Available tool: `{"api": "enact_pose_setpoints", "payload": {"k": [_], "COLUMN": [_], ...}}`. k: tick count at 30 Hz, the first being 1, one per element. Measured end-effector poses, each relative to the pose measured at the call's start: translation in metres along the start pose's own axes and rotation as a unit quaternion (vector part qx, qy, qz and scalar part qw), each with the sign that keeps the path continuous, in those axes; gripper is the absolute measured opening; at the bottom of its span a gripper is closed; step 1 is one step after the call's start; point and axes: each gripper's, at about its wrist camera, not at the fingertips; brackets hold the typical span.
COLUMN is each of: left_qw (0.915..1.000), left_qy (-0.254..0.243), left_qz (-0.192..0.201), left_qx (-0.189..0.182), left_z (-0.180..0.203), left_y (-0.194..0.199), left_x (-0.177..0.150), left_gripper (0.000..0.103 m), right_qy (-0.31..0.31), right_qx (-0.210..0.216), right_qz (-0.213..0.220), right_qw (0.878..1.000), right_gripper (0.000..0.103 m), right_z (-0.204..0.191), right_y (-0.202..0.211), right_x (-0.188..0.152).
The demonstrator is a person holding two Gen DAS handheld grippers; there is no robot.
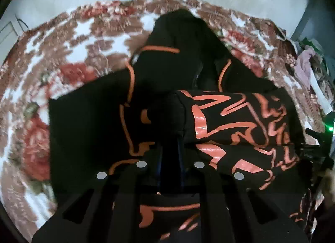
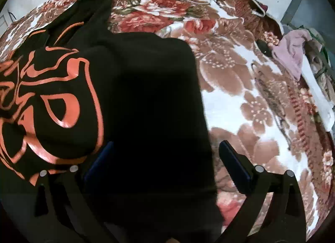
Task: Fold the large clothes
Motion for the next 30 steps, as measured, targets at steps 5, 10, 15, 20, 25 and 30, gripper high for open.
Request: {"api": "enact_pose_setpoints", "payload": {"k": [5,10,15,20,25,30], "left_qw": [0.9994,0.9984,0.9991,0.9967,0.9969,0.9981], "left_qy": [0.003,0.005,-0.011,0.011,0.012,0.0], "left_qz": [-0.035,-0.039,0.001,0.06,0.035,0.015], "left_qx": [0.0,0.04,0.04,0.054,0.069,0.059], "left_z": [-0.013,-0.018,-0.034,-0.075,-0.104,-0.122], "left_y": [-0.015,-0.051,-0.024,0.001,-0.05,-0.108], "left_x": [-0.015,-0.04,-0.03,0.015,0.074,0.132], "left_gripper": [0.013,0.059,0.071,0.07,0.07,0.07], "right_qy": [0.01,-0.018,-0.016,-0.026,-0.01,0.01], "right_qx": [-0.004,0.006,0.055,0.09,0.096,0.118], "right_qz": [-0.003,-0.008,0.014,0.057,0.047,0.03], "right_qw": [1.0,1.0,0.998,0.994,0.994,0.993], "right_gripper": [0.098,0.098,0.098,0.098,0.098,0.098], "right_z": [-0.002,0.005,0.008,-0.011,-0.074,-0.137], "right_y": [-0.009,-0.007,0.024,0.039,0.005,-0.038], "right_x": [-0.009,-0.014,0.002,0.059,0.125,0.183]}}
Point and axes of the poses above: each gripper's, at about its wrist camera, not at the fingertips, and y roughly against the way its jaws point, z to its right, x to its top, and after that the axes turned 14 degrees about -y, right-handed
